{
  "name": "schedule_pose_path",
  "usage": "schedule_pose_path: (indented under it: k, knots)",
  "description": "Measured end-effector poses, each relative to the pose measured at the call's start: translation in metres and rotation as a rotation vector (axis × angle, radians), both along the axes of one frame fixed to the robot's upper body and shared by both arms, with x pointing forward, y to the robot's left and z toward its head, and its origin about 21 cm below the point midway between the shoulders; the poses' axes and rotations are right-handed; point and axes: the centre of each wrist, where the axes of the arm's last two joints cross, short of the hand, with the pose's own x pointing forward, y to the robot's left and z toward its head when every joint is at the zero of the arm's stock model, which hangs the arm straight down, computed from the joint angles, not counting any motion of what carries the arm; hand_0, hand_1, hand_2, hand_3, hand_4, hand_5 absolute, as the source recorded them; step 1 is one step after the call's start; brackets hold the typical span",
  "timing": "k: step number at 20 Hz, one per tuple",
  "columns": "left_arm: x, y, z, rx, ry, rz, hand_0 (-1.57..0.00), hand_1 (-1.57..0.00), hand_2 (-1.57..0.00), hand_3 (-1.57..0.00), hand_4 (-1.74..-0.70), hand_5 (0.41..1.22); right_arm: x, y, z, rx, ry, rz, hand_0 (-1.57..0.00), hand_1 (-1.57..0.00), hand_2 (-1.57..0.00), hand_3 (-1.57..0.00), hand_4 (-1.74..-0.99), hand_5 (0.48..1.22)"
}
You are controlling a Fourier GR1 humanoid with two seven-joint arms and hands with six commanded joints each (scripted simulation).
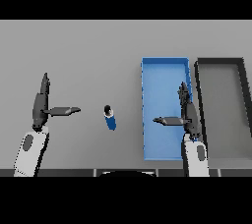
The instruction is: Pick up the blue pipe and place it into the blue bin.
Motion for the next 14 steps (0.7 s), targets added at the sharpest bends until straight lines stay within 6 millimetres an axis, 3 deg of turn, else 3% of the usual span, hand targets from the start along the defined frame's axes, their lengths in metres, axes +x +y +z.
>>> schedule_pose_path:
  k: [6, 8, 10, 14]
  knots:
    - [0.001, -0.005, 0.001, 0.003, -0.010, -0.008, 0.00, 0.00, 0.00, 0.00, -1.19, 0.605, 0.000, -0.004, 0.001, -0.005, 0.000, 0.001, 0.00, 0.00, 0.00, 0.00, -1.254, 0.598]
    - [-0.013, 0.024, -0.002, 0.059, 0.026, -0.210, 0.00, 0.00, 0.00, 0.00, -1.19, 0.604, -0.021, -0.021, 0.004, -0.185, -0.068, 0.080, 0.00, 0.00, 0.00, 0.00, -1.251, 0.597]
    - [-0.013, 0.037, -0.002, 0.074, 0.043, -0.280, 0.00, 0.00, 0.00, 0.00, -1.19, 0.603, -0.027, -0.024, 0.005, -0.267, -0.054, 0.115, 0.00, 0.00, 0.00, 0.00, -1.244, 0.596]
    - [-0.017, 0.039, 0.004, 0.106, 0.032, -0.380, 0.00, 0.00, 0.00, 0.00, -1.16, 0.605, -0.029, -0.020, 0.014, -0.300, -0.040, 0.131, 0.00, 0.00, 0.00, 0.00, -1.226, 0.593]
